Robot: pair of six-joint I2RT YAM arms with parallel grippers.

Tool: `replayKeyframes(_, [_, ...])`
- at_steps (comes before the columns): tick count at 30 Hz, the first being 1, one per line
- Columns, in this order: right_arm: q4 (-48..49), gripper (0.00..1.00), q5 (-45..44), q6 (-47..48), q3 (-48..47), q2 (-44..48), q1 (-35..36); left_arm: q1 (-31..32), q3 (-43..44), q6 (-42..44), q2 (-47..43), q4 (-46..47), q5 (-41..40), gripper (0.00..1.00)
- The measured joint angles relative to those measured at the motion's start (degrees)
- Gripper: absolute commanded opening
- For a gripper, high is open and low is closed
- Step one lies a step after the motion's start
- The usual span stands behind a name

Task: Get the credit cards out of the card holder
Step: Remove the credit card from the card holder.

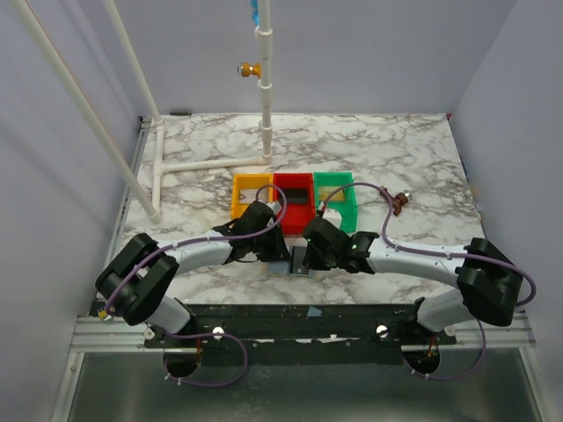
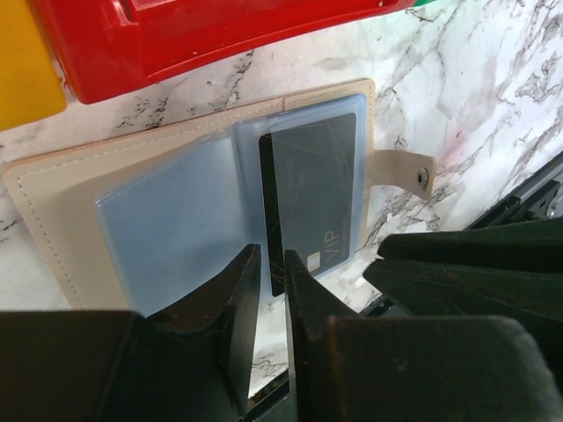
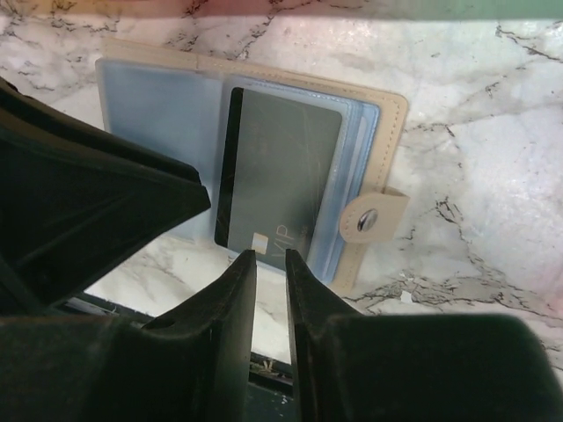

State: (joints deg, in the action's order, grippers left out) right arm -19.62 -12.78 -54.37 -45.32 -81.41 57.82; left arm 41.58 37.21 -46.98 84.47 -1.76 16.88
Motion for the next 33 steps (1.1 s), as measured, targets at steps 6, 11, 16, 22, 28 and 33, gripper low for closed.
replayKeyframes(6, [-0.22,0.28,-1.49,-0.02,-1.66,-3.45,0.0,-0.42,-0.02,0.02,0.07,0.39,0.76,0.25])
replayKeyframes(11, [-0.26,0.29,-2.97,0.04,-2.71,-5.2,0.0,-0.74,-0.04,0.22,1.29,1.49,1.09,0.27])
replayKeyframes(16, [-0.26,0.3,-3.69,0.04,-2.97,-6.67,0.0,-0.74,-0.04,0.7,2.62,1.66,1.01,0.29])
replayKeyframes(22, [-0.22,0.3,-4.5,0.04,-2.95,-6.95,0.0,-0.55,-0.02,1.44,2.73,1.79,0.61,0.33])
replayKeyframes(28, [-0.04,0.3,-4.57,0.02,-2.36,-6.95,0.0,0.48,0.57,1.97,2.75,1.09,-1.2,0.33])
replayKeyframes(33, [0.28,0.31,-4.59,0.02,-1.46,-6.95,0.0,2.36,1.99,2.58,2.78,-1.27,-4.79,0.32])
